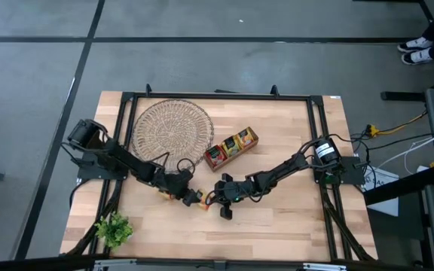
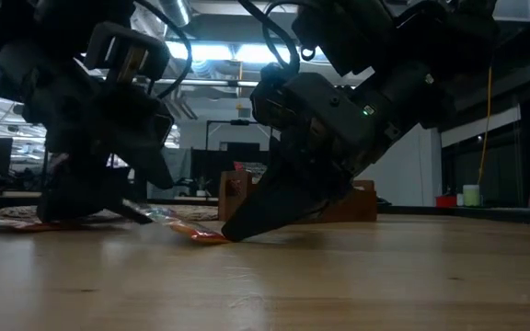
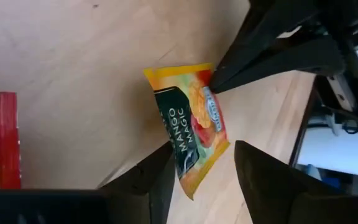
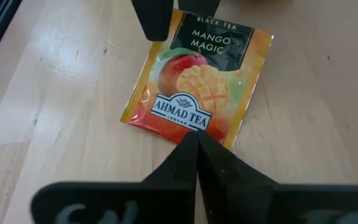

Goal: Pick & Place Tea
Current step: Put the orange tea bag into the right section of the wooden organizer, then put the red tea bag into the left section of the wooden organizer

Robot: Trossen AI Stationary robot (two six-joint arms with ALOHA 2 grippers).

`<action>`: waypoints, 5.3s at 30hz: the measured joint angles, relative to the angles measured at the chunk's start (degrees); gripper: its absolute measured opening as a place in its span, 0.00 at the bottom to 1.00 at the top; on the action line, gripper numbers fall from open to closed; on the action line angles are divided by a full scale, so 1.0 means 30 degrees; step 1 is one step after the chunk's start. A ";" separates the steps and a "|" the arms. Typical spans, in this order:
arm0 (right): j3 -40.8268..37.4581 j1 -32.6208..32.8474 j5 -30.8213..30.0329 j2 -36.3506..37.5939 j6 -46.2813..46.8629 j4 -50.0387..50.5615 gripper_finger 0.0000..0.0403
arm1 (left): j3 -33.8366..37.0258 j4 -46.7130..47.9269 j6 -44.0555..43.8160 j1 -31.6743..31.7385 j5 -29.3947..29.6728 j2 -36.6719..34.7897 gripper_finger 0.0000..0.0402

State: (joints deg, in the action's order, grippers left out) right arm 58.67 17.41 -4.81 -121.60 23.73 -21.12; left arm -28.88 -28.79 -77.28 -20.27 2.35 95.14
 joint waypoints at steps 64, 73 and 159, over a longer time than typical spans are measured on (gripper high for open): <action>0.0510 -0.2470 0.2009 0.3898 -0.1451 0.0109 0.42 | -0.8000 1.6354 2.0780 -0.0087 0.3929 -0.1520 0.00; 0.0510 -0.2535 0.2641 0.3920 -0.1495 0.0102 0.26 | -0.8000 1.6288 2.0677 -0.0066 0.4822 -0.1524 0.00; -0.4991 -1.2553 -0.0038 1.3959 -0.8496 0.9245 0.30 | -0.8000 1.5378 1.9453 -0.0080 0.6541 -0.1527 0.32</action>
State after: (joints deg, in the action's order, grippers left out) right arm 43.70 -20.25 -4.93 -79.72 -1.76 6.61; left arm -52.88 17.34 -18.92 -20.51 21.98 90.56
